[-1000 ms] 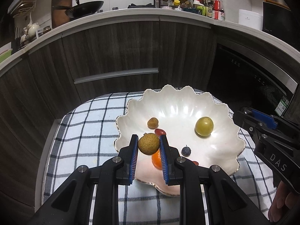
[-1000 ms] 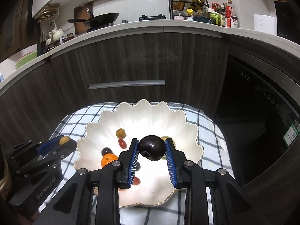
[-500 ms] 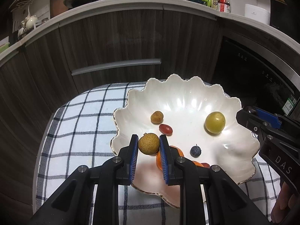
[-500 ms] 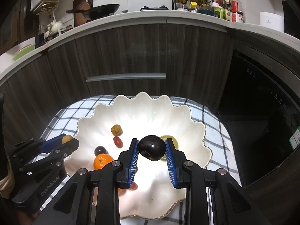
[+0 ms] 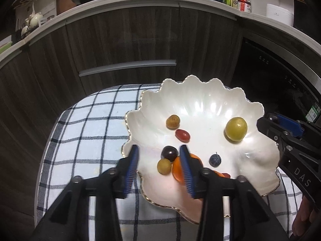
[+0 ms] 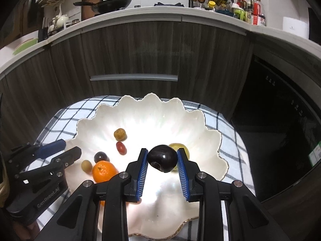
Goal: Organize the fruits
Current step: 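Open the left tool over the bowl while the right tool opens, dropping both fruits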
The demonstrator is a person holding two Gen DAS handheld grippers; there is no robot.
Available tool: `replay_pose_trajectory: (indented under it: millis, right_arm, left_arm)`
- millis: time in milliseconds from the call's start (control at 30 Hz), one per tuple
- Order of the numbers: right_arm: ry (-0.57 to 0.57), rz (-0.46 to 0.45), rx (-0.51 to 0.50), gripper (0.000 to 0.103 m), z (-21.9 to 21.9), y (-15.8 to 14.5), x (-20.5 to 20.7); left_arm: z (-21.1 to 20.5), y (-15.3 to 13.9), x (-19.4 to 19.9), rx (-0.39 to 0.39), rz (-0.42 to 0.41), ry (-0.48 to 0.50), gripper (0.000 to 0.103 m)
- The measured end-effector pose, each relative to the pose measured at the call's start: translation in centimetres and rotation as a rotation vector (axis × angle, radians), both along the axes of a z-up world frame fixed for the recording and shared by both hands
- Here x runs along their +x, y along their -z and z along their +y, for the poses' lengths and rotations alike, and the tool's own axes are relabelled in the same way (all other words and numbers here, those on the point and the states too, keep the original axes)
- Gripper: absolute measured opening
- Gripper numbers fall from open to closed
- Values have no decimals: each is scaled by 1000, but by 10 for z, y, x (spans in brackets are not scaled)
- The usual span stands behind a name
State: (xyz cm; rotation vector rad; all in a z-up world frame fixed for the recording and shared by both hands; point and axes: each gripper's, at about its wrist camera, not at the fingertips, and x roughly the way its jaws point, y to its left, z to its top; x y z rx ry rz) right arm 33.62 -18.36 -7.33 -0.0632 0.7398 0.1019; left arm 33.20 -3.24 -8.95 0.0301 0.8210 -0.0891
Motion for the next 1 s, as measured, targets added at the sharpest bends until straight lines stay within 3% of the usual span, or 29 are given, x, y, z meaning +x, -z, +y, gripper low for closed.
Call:
replay_pose_trajectory:
  millis: [100,167,233,400,1000]
  right_arm:
    - [0,-9,1,44,0,-3,-2]
    - [9,-26,8,63,-2,-6,-4]
    - [16,-46,14,68,-3,-10,-7]
    - [18,-56,21,69,-3,-15,-10]
    - [40,-111,5,69,-1,-42,-43]
  left_arm:
    - [4,-4,-3,1,-20,-21,61]
    - [2,-8,-7,28,-41,-26,69]
    - [2,-11,-10,31,-57,-24,75]
    - [6,-17,-14,16,-69,-47,89]
    - [15,-45,-49,27,-108,-87,99]
